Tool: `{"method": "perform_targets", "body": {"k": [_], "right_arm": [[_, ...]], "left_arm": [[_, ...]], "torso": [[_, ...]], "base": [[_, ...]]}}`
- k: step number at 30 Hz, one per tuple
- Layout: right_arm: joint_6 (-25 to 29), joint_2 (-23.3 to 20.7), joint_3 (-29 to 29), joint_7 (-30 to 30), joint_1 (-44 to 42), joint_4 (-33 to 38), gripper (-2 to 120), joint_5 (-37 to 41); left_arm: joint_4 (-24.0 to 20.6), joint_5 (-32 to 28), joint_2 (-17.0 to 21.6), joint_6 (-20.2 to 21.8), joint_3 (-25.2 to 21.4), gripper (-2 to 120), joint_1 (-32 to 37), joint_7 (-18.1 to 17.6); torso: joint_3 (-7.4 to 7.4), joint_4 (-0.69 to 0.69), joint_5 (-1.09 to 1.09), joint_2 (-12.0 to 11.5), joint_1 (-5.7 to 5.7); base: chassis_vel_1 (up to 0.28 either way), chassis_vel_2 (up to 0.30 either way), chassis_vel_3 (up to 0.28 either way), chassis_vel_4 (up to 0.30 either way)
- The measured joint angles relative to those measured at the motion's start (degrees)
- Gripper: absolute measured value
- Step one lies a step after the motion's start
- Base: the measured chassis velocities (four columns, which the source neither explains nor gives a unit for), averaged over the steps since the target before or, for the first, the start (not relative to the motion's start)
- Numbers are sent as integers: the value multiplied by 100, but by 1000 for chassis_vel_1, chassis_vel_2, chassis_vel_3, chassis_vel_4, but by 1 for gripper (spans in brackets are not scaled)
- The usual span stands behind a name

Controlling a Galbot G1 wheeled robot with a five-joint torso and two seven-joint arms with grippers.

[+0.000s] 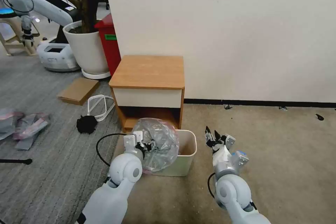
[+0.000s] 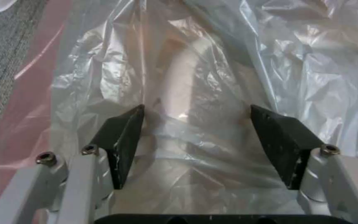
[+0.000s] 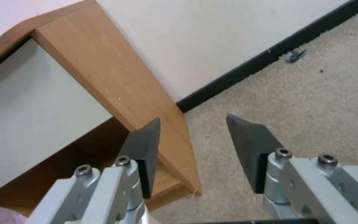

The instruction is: Pick up the garbage bag from the table and place it over the trash can.

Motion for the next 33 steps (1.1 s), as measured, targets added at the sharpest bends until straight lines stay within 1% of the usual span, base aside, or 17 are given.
{"method": "perform_targets", "body": {"k": [4,8,14,16,17,18,20,21,22,24,25,26,29,33], "right_arm": [[3,3,4,0,12,-11,44,0],[9,5,8,0,12,-17,44,0],[17,8,31,0,9,-27,43,0],[24,8,43,0,4,-37,41,0],[24,8,43,0,4,-37,41,0],[26,9,44,0,1,-39,41,1],[30,12,48,-1,-2,-45,39,0],[30,12,48,-1,-2,-45,39,0],[32,13,49,0,-1,-47,38,0],[41,12,61,-1,-3,-55,38,1],[46,11,67,-1,-7,-56,38,0],[46,11,67,-1,-7,-56,38,0],[58,2,96,-1,-33,-56,38,1],[70,-8,111,-2,-49,-55,37,1]], "left_arm": [[36,-166,32,0,22,65,-24,-115],[108,-536,46,0,109,62,-130,-389],[177,-694,66,0,192,57,-210,-539],[183,-771,86,0,227,50,-234,-606],[183,-771,86,0,227,50,-234,-606],[194,-825,94,0,246,46,-252,-648],[242,-1009,100,0,305,36,-318,-808],[242,-1009,100,0,305,36,-318,-808],[257,-1070,100,0,317,32,-340,-857],[330,-1309,90,0,369,21,-452,-1067],[352,-1348,87,0,380,17,-477,-1107],[352,-1348,87,0,380,17,-477,-1107],[380,-1393,70,0,400,7,-502,-1182],[333,-1350,59,0,390,5,-456,-1188]], "torso": [[0,0,0,0,0],[0,0,0,0,0],[0,0,0,0,0],[0,0,0,0,0],[0,0,0,0,0],[0,1,0,0,0],[0,1,0,0,0],[0,1,0,0,0],[0,0,0,0,0],[0,0,0,0,0],[0,0,0,0,0],[0,0,0,0,0],[0,0,-1,0,0],[0,0,-1,0,0]], "base": [[0,0,0,0],[0,0,0,0],[0,0,0,0],[0,0,0,0],[0,0,0,0],[0,0,0,0],[0,0,0,0],[0,0,0,0],[0,0,0,0],[0,0,0,0],[0,0,0,0],[0,0,0,0],[0,0,0,0],[0,0,0,0]]}}
